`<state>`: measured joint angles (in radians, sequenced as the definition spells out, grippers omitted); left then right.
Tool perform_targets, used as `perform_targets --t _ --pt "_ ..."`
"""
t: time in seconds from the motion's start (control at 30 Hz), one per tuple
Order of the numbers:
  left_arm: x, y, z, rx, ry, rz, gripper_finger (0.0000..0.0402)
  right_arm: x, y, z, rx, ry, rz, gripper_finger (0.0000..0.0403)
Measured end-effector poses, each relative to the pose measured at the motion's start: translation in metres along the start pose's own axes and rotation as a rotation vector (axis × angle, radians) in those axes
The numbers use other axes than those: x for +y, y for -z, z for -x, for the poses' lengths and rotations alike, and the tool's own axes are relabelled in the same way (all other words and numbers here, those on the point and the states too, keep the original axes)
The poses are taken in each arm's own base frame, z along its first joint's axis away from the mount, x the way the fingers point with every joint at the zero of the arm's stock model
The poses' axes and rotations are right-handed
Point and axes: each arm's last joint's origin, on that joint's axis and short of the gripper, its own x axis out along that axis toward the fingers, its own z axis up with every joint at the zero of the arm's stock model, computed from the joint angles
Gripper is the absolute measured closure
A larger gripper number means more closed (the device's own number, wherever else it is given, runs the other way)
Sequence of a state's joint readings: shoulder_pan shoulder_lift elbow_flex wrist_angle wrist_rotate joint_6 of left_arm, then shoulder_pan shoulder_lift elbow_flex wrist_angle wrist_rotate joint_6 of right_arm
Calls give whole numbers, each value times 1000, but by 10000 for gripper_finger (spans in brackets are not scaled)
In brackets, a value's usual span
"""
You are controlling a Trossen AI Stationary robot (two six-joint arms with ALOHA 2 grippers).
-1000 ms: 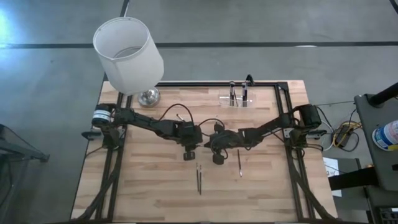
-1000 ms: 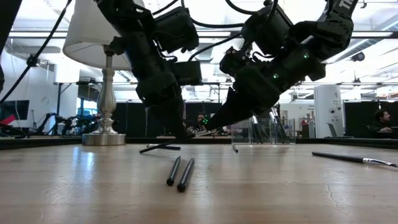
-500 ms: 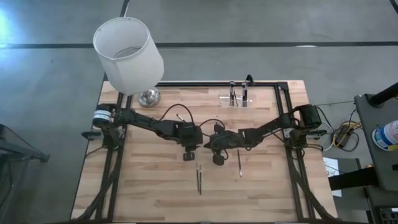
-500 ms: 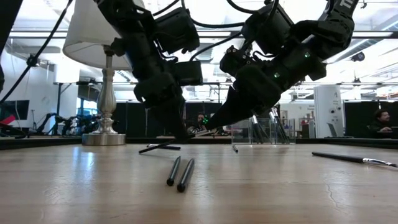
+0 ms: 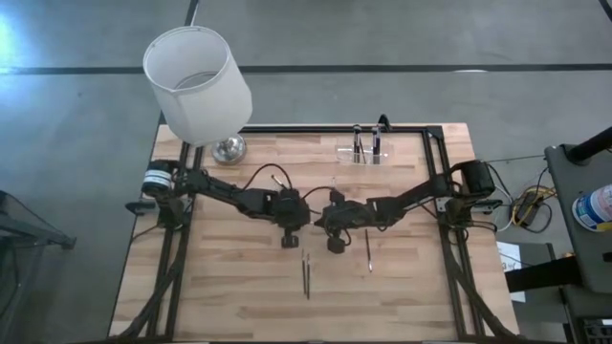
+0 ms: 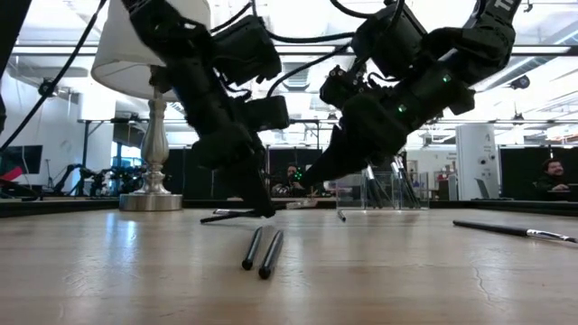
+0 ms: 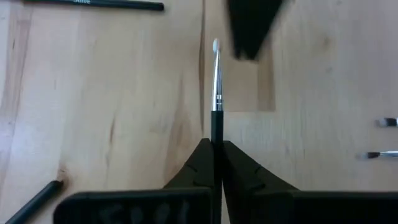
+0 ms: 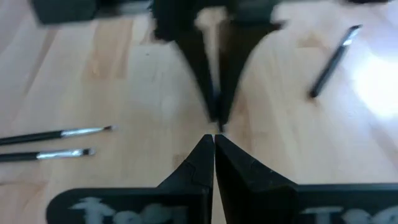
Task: Put items in baskets/containers
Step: Put the foundation brush into the transparent organizer
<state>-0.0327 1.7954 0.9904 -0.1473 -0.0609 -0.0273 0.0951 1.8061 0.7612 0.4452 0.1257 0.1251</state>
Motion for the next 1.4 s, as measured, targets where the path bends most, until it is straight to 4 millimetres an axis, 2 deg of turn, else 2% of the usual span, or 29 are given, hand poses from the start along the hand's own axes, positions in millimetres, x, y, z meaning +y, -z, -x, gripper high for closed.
perform_targets --t 0.17,0.37,0.53,0.7,0.77,0.93,1.23,1.4 --pt "1 17 -4 -110 -31 38 394 0 -15 19 -19 36 8 383" --pt "4 34 13 -370 -37 88 395 2 -23 68 -38 272 59 346" --pt "8 49 36 -581 -34 124 395 -5 -2 95 -238 281 6 346" --pt "10 55 57 -760 -19 149 395 -9 18 105 -539 68 -64 373" --pt "10 52 65 -836 -14 154 395 -10 19 106 -618 23 -82 373" --pt "10 40 76 -962 11 138 395 -6 10 91 -639 11 -79 340" --pt "8 25 81 -1012 53 118 395 5 -23 55 -675 14 -66 266" --pt "6 26 80 -1005 65 111 395 7 -35 52 -714 24 -72 246"
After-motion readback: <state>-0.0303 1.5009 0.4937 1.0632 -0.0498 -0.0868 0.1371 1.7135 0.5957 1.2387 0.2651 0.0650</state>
